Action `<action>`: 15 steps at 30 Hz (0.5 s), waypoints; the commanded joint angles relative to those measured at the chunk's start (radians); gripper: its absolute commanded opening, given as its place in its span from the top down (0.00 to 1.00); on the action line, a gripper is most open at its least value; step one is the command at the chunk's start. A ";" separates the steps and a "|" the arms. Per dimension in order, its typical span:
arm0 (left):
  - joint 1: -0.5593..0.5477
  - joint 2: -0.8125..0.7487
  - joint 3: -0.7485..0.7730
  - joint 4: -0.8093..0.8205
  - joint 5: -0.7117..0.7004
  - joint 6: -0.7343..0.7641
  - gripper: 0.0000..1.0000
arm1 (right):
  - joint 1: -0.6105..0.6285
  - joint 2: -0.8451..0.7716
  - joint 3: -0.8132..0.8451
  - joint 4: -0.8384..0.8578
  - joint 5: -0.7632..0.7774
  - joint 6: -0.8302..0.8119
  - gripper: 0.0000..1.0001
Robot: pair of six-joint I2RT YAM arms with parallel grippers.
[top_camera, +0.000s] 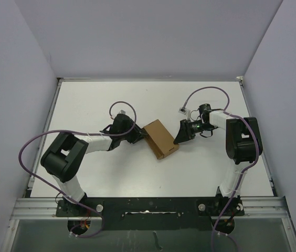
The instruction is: Fold the paper box
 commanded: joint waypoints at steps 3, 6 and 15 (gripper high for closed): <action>-0.006 0.028 0.049 0.048 0.018 0.013 0.73 | 0.026 0.015 0.010 0.013 0.084 -0.040 0.71; -0.007 0.031 0.050 0.050 0.018 0.019 0.74 | 0.026 0.014 0.010 0.011 0.084 -0.040 0.71; -0.009 -0.072 -0.033 0.119 0.018 0.044 0.57 | 0.025 0.004 0.014 0.005 0.075 -0.047 0.71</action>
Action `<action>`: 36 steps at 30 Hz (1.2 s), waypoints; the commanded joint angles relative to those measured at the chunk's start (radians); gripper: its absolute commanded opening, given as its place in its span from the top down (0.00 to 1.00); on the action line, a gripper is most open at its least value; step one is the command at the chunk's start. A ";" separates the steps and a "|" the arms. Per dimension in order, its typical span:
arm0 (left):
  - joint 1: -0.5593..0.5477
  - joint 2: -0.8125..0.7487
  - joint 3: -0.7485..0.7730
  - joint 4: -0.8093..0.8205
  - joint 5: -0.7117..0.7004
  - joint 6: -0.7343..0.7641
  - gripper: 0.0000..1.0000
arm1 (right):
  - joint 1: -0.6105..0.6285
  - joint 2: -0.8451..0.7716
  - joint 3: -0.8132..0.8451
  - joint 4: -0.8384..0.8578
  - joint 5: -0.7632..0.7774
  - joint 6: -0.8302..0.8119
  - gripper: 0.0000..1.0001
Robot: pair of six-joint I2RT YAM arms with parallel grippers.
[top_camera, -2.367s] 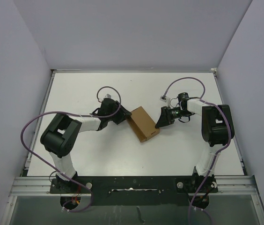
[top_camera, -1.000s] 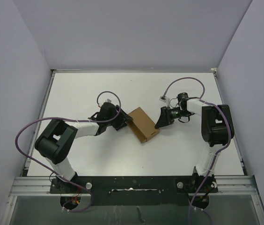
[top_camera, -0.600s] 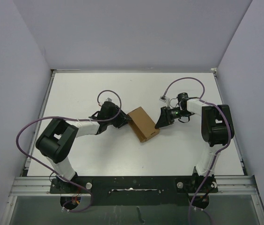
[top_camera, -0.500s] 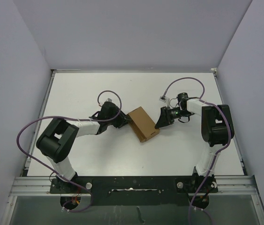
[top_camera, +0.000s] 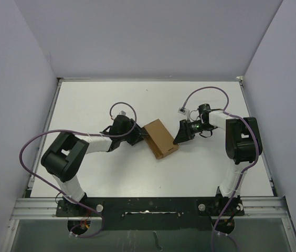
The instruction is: Fold the paper box
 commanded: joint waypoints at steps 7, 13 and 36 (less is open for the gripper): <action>-0.023 -0.261 -0.156 0.123 -0.010 0.142 0.46 | 0.016 -0.079 0.003 0.014 0.017 -0.062 0.64; -0.043 -0.448 -0.351 0.273 0.066 0.329 0.42 | 0.010 -0.142 0.015 -0.038 0.006 -0.150 0.60; -0.366 0.082 -0.566 1.246 0.095 1.151 0.70 | 0.053 -0.429 -0.164 -0.208 0.153 -1.142 0.47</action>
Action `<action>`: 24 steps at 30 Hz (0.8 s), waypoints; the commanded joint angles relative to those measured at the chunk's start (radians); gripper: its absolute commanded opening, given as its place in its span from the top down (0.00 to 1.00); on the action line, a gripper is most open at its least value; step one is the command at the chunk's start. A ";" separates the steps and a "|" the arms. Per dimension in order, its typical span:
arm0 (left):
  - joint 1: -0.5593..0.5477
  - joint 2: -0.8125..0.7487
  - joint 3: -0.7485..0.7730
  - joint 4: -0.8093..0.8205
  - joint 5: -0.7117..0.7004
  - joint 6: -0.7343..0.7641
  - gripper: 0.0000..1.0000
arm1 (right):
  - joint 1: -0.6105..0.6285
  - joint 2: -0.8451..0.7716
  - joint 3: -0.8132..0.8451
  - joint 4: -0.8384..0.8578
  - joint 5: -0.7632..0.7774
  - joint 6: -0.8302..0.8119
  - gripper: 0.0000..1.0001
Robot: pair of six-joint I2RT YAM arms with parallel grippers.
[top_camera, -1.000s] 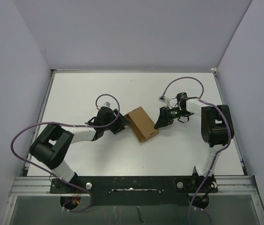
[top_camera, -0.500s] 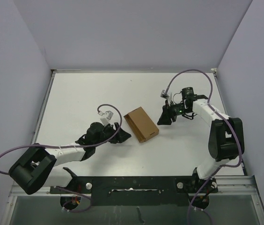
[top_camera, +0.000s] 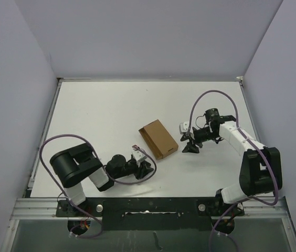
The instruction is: Fold the paper box
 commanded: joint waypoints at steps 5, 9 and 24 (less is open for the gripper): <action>-0.020 0.182 0.082 0.285 -0.055 0.199 0.81 | 0.069 0.076 0.025 0.074 0.163 -0.072 0.55; -0.020 0.203 0.099 0.285 -0.087 0.206 0.87 | 0.069 0.094 0.026 0.126 0.215 -0.008 0.59; -0.021 0.244 0.135 0.268 -0.074 0.126 0.93 | 0.138 0.155 0.018 0.228 0.286 0.076 0.87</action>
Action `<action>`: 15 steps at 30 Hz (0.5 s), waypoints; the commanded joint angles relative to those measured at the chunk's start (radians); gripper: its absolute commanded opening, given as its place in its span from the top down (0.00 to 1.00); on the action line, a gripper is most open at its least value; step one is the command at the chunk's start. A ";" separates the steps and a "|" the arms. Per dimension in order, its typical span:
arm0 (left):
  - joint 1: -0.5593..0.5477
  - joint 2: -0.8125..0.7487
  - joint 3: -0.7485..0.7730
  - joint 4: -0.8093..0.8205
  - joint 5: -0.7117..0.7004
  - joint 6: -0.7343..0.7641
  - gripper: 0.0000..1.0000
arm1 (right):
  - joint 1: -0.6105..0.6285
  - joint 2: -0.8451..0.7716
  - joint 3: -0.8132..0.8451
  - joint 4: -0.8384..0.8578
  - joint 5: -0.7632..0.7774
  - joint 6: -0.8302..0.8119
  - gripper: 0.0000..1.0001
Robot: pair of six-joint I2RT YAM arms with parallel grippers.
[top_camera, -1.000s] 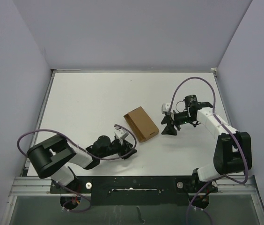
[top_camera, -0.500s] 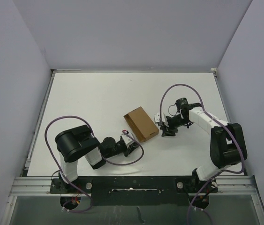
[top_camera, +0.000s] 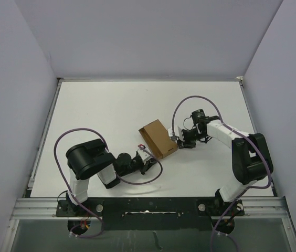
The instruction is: Fold the paper box
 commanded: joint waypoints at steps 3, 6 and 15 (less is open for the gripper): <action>-0.005 0.002 0.050 0.047 0.006 -0.036 0.94 | 0.041 -0.009 0.012 0.045 0.009 0.020 0.89; -0.003 -0.017 0.071 0.009 0.015 -0.040 0.96 | 0.057 -0.017 0.008 0.035 0.002 0.013 0.90; -0.002 -0.140 0.137 -0.225 0.030 -0.045 1.00 | 0.105 -0.036 -0.012 0.021 -0.033 0.014 0.92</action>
